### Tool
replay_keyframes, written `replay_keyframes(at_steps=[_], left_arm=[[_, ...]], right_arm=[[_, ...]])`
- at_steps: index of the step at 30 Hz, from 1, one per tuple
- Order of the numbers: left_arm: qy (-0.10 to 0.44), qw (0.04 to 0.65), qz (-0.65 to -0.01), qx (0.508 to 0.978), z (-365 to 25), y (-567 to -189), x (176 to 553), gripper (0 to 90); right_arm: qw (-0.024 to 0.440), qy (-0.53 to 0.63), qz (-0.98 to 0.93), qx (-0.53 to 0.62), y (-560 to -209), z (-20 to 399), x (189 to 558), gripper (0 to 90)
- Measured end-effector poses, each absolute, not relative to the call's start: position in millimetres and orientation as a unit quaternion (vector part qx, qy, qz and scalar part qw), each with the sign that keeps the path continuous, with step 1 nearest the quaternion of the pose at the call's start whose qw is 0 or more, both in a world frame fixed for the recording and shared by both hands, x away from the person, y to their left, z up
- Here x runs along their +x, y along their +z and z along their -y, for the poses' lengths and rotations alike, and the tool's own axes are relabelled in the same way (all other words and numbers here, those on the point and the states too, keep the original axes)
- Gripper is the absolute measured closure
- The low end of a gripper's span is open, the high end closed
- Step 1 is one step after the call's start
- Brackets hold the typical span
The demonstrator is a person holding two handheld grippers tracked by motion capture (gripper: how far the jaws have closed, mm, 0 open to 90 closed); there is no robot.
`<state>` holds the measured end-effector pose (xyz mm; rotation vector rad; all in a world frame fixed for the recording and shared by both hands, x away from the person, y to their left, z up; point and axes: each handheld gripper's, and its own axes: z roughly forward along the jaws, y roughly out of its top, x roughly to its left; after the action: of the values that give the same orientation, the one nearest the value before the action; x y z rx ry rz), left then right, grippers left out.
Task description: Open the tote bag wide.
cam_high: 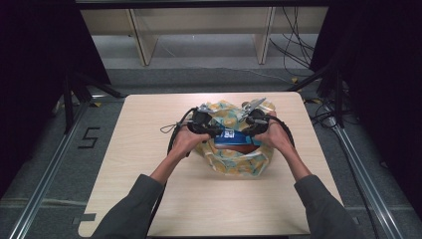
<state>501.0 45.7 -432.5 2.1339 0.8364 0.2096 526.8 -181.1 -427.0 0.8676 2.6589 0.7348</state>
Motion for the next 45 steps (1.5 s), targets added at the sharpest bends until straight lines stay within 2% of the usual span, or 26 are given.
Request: replay_keyframes(at_steps=[7, 11, 14, 16, 20, 29, 34, 39, 45], left_arm=[[0.054, 0.378, -0.296, 0.876, -46.2, -450.8, 481.9, 74.3], [0.065, 0.398, -0.301, 0.864, -45.6, -446.4, 473.7, 73.2], [0.078, 0.438, -0.314, 0.839, -49.4, -435.6, 470.1, 71.0], [0.084, 0.452, -0.314, 0.830, -53.7, -428.4, 469.4, 69.6], [0.089, 0.472, -0.324, 0.815, -63.0, -419.0, 465.6, 66.7], [0.099, 0.495, -0.332, 0.797, -90.8, -409.7, 449.1, 56.7], [0.106, 0.502, -0.341, 0.788, -103.3, -410.0, 438.6, 49.3], [0.110, 0.506, -0.340, 0.785, -115.8, -413.5, 428.1, 46.5], [0.112, 0.511, -0.344, 0.780, -125.9, -416.8, 417.7, 41.5]], right_arm=[[0.160, 0.206, -0.902, 0.345, -434.9, 185.7, 546.6, 90.0], [0.161, 0.220, -0.892, 0.360, -433.7, 193.2, 551.1, 90.0], [0.164, 0.263, -0.884, 0.350, -423.9, 196.3, 544.3, 90.0], [0.141, 0.291, -0.875, 0.361, -411.4, 196.8, 535.2, 90.0], [0.144, 0.320, -0.864, 0.361, -392.4, 200.5, 522.3, 90.0], [0.158, 0.339, -0.856, 0.358, -385.1, 221.5, 499.7, 88.0], [0.166, 0.366, -0.842, 0.360, -388.7, 237.8, 487.2, 82.6], [0.163, 0.384, -0.834, 0.362, -391.7, 256.3, 476.2, 79.7], [0.165, 0.407, -0.820, 0.367, -398.2, 266.5, 460.5, 70.9]])
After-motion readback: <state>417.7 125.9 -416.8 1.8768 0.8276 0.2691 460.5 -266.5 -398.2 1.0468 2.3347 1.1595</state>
